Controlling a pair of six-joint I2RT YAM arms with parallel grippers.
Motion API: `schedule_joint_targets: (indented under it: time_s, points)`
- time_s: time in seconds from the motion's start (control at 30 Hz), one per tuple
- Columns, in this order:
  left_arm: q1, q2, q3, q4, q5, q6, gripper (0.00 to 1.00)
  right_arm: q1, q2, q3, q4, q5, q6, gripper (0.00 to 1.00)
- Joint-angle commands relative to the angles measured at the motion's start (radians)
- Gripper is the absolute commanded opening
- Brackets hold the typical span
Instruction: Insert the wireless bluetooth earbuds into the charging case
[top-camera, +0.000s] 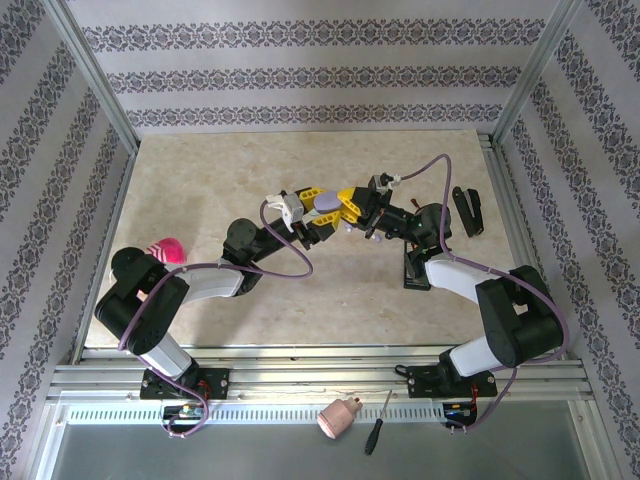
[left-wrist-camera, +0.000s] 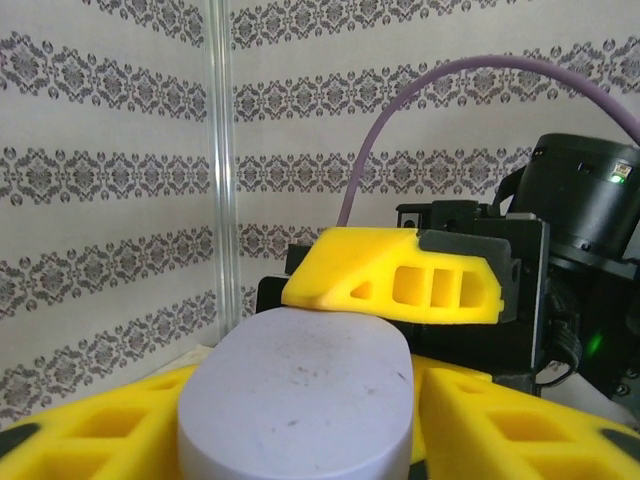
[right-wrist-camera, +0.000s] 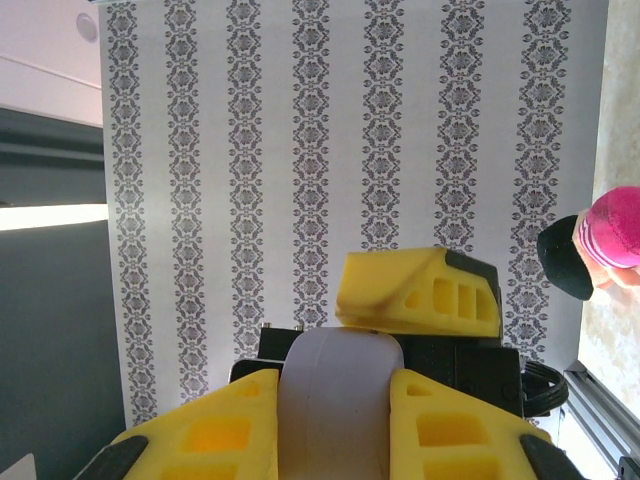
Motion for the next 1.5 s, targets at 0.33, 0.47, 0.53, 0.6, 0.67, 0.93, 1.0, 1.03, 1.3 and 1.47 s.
schedule_joint_targets:
  time_s: [0.33,0.47,0.53,0.6,0.67,0.93,1.0,1.03,1.3,1.47]
  points:
    - [-0.014,0.027,0.025,0.071,0.024,-0.014,0.57,0.013,-0.025,0.035,0.091,-0.004,-0.005,0.18]
    - [-0.014,0.021,0.025,0.071,0.026,-0.013,0.5,0.014,-0.02,0.032,0.091,-0.005,-0.007,0.18]
    - [-0.014,0.018,0.026,0.071,0.026,-0.014,0.47,0.014,-0.019,0.03,0.091,-0.002,-0.007,0.18]
    - [-0.014,0.017,0.027,0.07,0.03,-0.014,0.44,0.015,-0.016,0.027,0.09,-0.002,-0.008,0.18]
    - [-0.014,0.018,0.026,0.071,0.031,-0.015,0.4,0.014,-0.016,0.027,0.09,-0.002,-0.009,0.18]
    - [-0.014,0.011,0.022,0.067,0.026,-0.02,0.31,0.01,-0.011,0.014,0.09,0.004,-0.013,0.22]
    - [-0.014,0.006,0.021,0.058,0.023,-0.018,0.31,0.012,-0.01,0.012,0.089,0.004,-0.018,0.24]
    - [-0.014,0.005,0.022,0.054,0.022,-0.017,0.31,0.012,-0.008,0.012,0.091,0.004,-0.019,0.25]
    - [-0.013,-0.012,0.006,0.04,0.014,-0.011,0.31,-0.003,-0.006,0.004,0.071,0.002,-0.06,0.61]
    - [-0.012,-0.037,-0.024,-0.011,0.001,0.01,0.31,-0.081,-0.029,-0.002,0.028,-0.043,-0.127,0.73]
